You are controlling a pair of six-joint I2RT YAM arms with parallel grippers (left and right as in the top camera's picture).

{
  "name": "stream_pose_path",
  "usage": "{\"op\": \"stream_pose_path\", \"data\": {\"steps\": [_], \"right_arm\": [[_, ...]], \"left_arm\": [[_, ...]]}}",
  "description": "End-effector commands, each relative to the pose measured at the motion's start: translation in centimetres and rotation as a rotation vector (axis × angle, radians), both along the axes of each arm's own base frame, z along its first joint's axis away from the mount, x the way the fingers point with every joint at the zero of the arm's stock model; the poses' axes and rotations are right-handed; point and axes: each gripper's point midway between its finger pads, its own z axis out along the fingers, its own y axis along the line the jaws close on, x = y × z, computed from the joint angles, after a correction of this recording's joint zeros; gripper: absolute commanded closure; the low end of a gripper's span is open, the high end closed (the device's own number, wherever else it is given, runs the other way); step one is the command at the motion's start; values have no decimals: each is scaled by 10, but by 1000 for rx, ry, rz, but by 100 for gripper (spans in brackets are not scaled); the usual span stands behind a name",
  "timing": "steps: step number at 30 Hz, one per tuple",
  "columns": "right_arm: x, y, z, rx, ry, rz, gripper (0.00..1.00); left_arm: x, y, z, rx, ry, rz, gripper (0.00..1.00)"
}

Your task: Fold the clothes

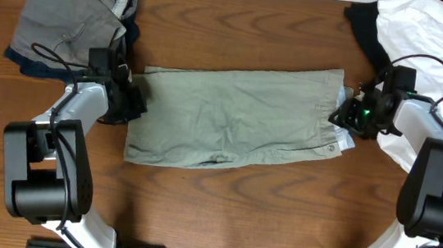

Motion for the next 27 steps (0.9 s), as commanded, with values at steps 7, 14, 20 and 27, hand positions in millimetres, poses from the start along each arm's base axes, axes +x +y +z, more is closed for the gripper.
{"op": "stream_pose_path", "data": {"steps": [7,14,20,27], "right_arm": [[-14,7,-22,203,77,-57,99],[-6,-23,9,330,-11,-101,99],[-5,-29,50,302,-73,-41,99],[2,-12,107,278,-166,33,99]], "left_arm": [[-12,4,-24,24,67,-11,94],[-11,4,-24,23,67,-11,94],[-11,-2,-22,-14,64,-8,94],[-6,-18,-19,-71,39,-37,94]]}}
